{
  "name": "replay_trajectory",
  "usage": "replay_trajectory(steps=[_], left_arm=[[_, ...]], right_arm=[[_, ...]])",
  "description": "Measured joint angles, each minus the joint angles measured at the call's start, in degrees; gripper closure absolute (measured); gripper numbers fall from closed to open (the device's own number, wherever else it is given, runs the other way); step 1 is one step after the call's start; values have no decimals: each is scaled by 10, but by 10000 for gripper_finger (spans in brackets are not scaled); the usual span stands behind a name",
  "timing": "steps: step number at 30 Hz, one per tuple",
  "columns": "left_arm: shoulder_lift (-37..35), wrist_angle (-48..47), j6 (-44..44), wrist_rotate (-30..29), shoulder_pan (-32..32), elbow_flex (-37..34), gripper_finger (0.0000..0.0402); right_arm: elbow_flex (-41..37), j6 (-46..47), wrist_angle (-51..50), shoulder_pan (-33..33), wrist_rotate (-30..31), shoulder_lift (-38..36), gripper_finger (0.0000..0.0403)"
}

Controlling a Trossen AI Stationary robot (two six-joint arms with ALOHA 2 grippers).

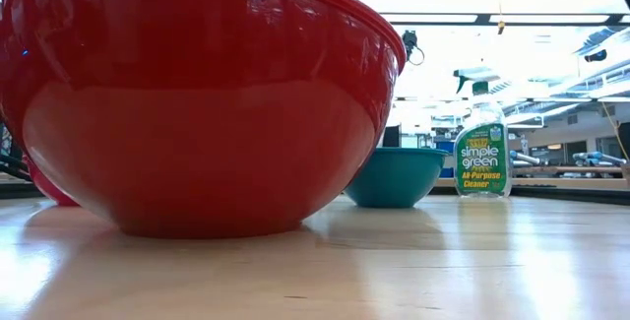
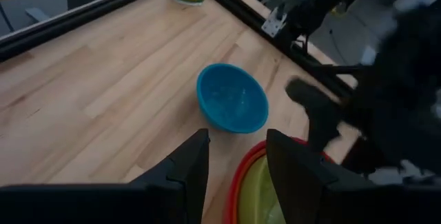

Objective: Nest bowls inside each other
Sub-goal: Stack the green bowl on top of the orange bowl, then stack the blue bowl on top of the green bowl

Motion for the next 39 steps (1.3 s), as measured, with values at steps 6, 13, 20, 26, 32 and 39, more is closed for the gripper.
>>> replay_trajectory(steps=[6,13,20,26,32,39], left_arm=[[-7,17,-8,8,0,0,253],[-20,35,-29,39,-1,0,253],[-36,53,-48,48,-29,0,253],[-39,54,-47,48,-37,0,253],[-39,53,-32,46,-37,0,253],[-38,39,-17,27,-37,0,253]], right_arm=[[0,62,29,44,69,63,210],[2,132,46,50,144,132,222],[1,126,25,47,86,160,234],[1,130,10,48,99,97,237],[1,131,-16,40,128,40,237],[1,126,-121,-34,156,-14,237]])
